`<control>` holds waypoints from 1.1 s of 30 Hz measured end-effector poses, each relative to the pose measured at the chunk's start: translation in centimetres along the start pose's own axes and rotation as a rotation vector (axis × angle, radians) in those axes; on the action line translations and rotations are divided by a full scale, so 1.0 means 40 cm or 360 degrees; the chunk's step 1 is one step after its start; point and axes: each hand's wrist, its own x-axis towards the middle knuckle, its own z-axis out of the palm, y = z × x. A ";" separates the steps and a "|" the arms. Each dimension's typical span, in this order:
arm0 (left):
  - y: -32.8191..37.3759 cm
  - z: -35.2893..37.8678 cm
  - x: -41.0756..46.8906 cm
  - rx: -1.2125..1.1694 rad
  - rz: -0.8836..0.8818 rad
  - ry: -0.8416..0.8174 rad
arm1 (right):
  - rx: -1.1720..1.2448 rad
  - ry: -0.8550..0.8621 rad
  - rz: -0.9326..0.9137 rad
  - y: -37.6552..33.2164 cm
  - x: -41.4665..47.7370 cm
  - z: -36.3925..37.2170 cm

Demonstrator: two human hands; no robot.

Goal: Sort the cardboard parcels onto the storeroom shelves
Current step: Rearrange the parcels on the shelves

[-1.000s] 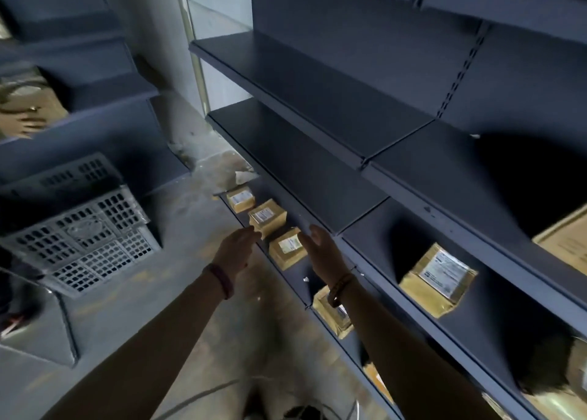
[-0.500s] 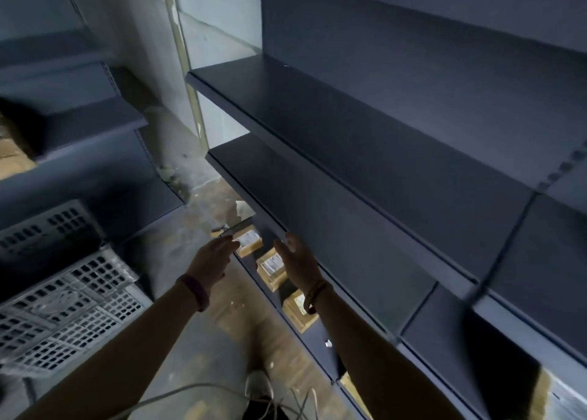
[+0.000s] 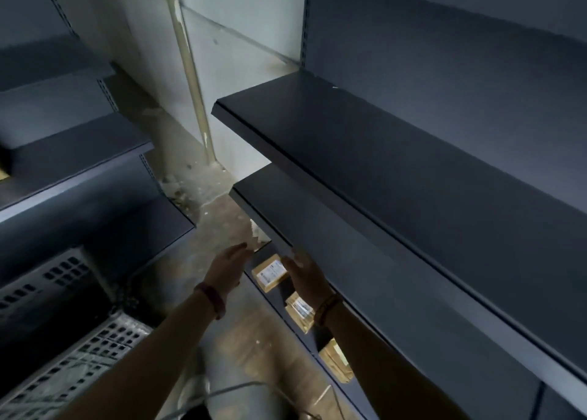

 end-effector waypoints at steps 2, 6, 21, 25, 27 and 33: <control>0.002 -0.032 0.078 0.0034 -0.0022 -0.0069 | 0.0027 0.0040 0.0059 -0.001 0.051 0.049; -0.048 -0.097 0.264 0.0193 -0.0019 -0.0259 | 0.0147 0.0111 0.0223 0.036 0.138 0.175; -0.774 -0.086 1.030 0.0416 -0.0264 -0.0517 | 0.0137 0.0255 0.0712 0.788 0.615 0.625; -0.975 -0.031 1.253 0.0428 -0.0098 -0.0477 | 0.0036 0.0347 0.0686 1.057 0.764 0.667; -1.045 0.011 1.348 0.0497 0.0031 -0.0457 | 0.0046 0.0426 0.0678 1.146 0.848 0.674; -1.154 0.105 1.524 0.0545 0.0154 -0.0422 | 0.0068 0.0359 0.0567 1.256 1.020 0.689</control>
